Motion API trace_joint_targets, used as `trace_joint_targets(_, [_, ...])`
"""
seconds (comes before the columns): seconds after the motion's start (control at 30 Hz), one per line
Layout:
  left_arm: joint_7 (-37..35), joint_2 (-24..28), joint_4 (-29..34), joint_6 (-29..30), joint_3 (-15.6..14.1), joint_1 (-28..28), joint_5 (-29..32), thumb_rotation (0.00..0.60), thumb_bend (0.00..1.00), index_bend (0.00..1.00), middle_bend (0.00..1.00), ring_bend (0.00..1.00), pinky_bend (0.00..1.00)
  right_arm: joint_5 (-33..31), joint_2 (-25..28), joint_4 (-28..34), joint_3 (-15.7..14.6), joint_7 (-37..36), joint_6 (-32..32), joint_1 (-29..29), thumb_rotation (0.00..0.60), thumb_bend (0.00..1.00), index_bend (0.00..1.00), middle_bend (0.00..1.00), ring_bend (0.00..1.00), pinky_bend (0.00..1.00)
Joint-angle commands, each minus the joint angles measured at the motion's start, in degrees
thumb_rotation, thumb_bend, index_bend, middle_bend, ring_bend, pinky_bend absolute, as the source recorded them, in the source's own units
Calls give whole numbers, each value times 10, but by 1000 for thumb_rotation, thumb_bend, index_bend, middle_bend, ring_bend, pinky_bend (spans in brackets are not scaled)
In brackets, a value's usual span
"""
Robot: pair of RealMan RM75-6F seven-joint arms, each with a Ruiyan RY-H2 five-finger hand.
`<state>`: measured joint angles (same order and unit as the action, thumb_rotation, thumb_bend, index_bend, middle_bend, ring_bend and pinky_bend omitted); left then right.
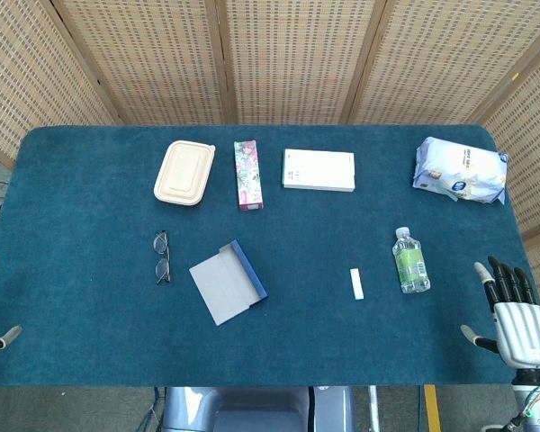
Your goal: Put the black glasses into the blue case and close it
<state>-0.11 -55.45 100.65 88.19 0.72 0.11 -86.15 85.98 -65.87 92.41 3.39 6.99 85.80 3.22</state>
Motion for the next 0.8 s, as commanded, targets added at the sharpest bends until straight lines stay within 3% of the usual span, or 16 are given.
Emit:
trace_joint_targets(0.03, [-1, 2, 1, -2, -1, -1, -1, 600, 54, 0, 0, 0, 0, 0, 0, 0, 0, 0, 0, 0, 600, 0, 64, 0, 0, 0])
trace_joint_targets(0.27, [-6, 3, -2, -11, -2, -5, -2, 600, 62, 0, 0, 0, 0, 2, 0, -1, -1, -3, 2, -1, 600, 0, 64, 0, 0, 0])
trace_joint_targets(0.47, [-23, -17, -39, -37, 16, -35, -2, 600, 65, 0, 0, 0, 0, 2, 0, 0, -1, -1, 1, 0, 600, 0, 64, 0, 0, 0])
trace_joint_targets(0.6, [-46, -80, -162, -73, 30, -101, -62, 600, 91, 6, 0, 0, 0, 0, 0, 1, 0, 0, -1, 0, 600, 0, 64, 0, 0, 0])
trace_joint_targets(0.8, [-67, -187, -347, -112, 25, -182, -126, 600, 156, 128, 0, 0, 0, -5, 2, 4, 1, 3, -7, 3, 600, 0, 64, 0, 0, 0])
